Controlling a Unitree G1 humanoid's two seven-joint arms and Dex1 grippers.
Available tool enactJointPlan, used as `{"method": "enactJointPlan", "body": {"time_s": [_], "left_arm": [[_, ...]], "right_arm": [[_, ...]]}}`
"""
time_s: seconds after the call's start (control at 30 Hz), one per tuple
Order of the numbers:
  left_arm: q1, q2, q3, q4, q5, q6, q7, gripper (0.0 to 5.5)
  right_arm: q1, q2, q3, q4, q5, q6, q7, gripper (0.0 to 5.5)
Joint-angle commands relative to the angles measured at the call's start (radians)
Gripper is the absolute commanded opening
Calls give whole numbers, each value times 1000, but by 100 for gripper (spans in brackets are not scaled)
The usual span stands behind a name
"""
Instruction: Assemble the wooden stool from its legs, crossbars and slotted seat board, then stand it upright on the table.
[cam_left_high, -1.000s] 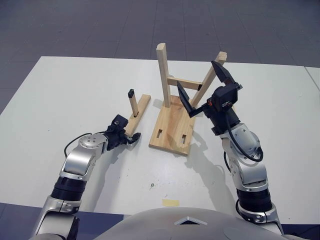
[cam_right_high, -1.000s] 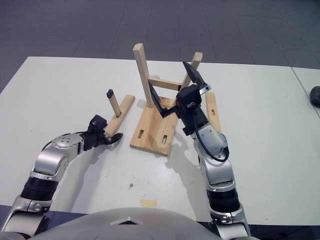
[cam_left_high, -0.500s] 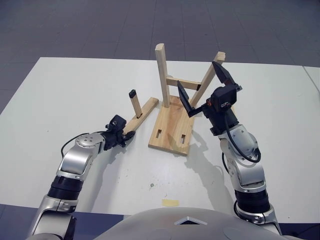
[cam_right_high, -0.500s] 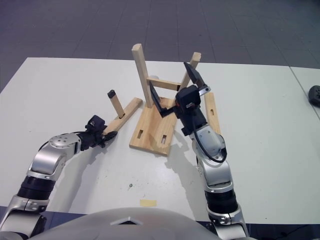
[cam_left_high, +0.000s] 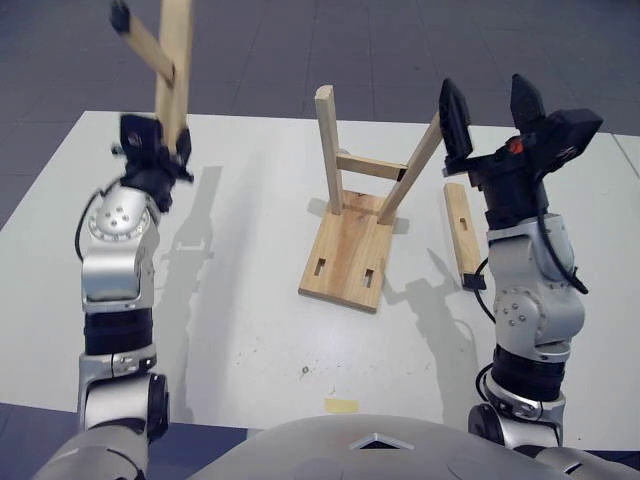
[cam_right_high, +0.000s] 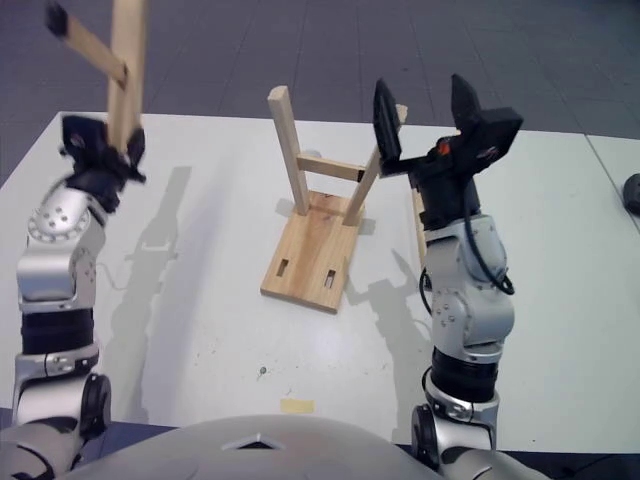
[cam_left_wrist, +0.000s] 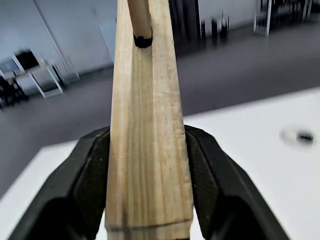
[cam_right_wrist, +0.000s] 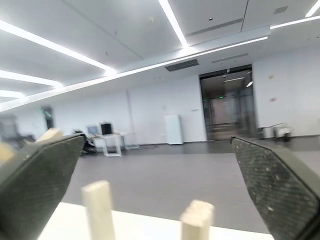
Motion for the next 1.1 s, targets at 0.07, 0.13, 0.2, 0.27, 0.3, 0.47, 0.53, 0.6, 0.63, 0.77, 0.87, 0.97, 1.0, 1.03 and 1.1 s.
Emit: {"method": "enactJointPlan", "body": {"time_s": [0.07, 0.13, 0.2, 0.27, 0.3, 0.47, 0.53, 0.6, 0.63, 0.77, 0.87, 0.97, 1.0, 1.03, 1.1], "left_arm": [[-112, -12, -141, -145, 3, -184, -160, 208], [-86, 16, -204, -161, 7, -229, -259, 208], [-56, 30, -239, -164, 14, -257, -317, 208], [-31, 36, -266, -177, 12, -285, -369, 208], [-20, 37, -278, -186, 8, -294, -392, 208], [20, 25, -322, -224, 11, -301, -444, 208], [32, 21, -338, -244, 11, -294, -455, 208], [35, 18, -356, -256, 16, -295, -468, 208], [34, 17, -361, -259, 16, -295, -472, 208], [38, 16, -357, -266, 18, -286, -471, 208], [48, 18, -353, -271, 16, -280, -468, 208], [54, 15, -355, -274, 17, -274, -465, 208], [55, 14, -355, -273, 19, -274, -464, 208], [57, 16, -355, -270, 22, -277, -464, 208], [58, 18, -354, -267, 23, -279, -466, 208]], "right_arm": [[-94, 12, -74, -62, 646, 145, -86, 540], [-122, 12, -79, -40, 718, 142, -121, 540], [-138, -10, -83, -8, 747, 152, -148, 540], [-147, -31, -88, 22, 753, 155, -182, 540], [-151, -36, -91, 32, 758, 155, -193, 540], [-163, -34, -65, 28, 757, 151, -213, 540], [-188, -36, -32, 40, 734, 162, -194, 519], [-200, -42, -14, 45, 723, 169, -175, 491], [-201, -47, -9, 43, 721, 171, -166, 473], [-181, -62, -15, 15, 740, 175, -144, 410], [-158, -68, -20, -2, 756, 173, -137, 364], [-135, -68, -21, -20, 776, 169, -134, 312], [-128, -67, -21, -26, 783, 168, -134, 302], [-120, -65, -20, -31, 788, 164, -135, 292], [-104, -56, -26, -40, 808, 153, -143, 253]]}}
